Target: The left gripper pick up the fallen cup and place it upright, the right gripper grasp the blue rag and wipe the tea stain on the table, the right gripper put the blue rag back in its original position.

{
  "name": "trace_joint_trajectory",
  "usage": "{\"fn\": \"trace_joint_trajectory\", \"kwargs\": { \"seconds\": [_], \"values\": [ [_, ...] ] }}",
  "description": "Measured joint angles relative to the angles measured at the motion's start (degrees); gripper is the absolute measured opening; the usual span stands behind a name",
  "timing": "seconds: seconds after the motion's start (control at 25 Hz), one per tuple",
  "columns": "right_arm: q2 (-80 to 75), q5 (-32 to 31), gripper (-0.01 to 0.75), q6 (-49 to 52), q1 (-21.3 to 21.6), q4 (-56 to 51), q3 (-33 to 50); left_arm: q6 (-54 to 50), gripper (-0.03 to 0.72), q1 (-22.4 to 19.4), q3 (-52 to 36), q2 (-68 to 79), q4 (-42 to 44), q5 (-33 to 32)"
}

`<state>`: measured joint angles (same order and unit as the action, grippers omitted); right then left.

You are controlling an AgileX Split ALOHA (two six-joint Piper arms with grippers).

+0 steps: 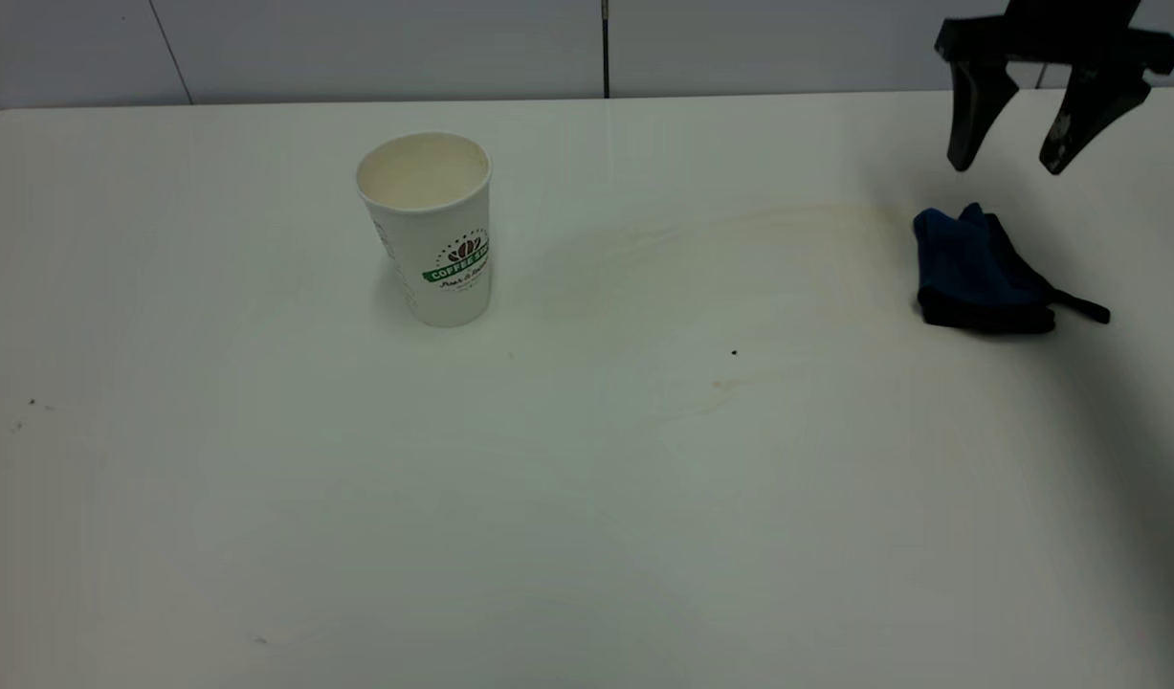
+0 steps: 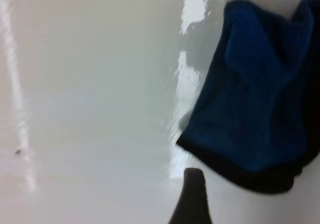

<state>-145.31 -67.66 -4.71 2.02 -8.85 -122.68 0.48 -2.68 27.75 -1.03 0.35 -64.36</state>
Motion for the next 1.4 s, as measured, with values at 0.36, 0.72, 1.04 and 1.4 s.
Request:
{"fn": "trace_joint_trajectory", "kwargs": {
  "seconds": [0.36,0.72,1.04,1.4],
  "values": [
    [14.0,-1.8,0.678,-0.8,-3.1,-1.8,4.9,0.1,0.240,0.0,0.0,0.0,0.0,0.0],
    [43.2,-2.6,0.619,-0.8,-10.0,1.5,26.4,0.1,0.240,0.0,0.0,0.0,0.0,0.0],
    [58.2,-3.1,0.589,1.9,-11.3,3.2,39.7,0.1,0.240,0.0,0.0,0.0,0.0,0.0],
    [69.9,-2.8,0.589,2.2,-11.3,3.6,57.8,0.0,0.240,0.0,0.0,0.0,0.0,0.0]
  ]
}}
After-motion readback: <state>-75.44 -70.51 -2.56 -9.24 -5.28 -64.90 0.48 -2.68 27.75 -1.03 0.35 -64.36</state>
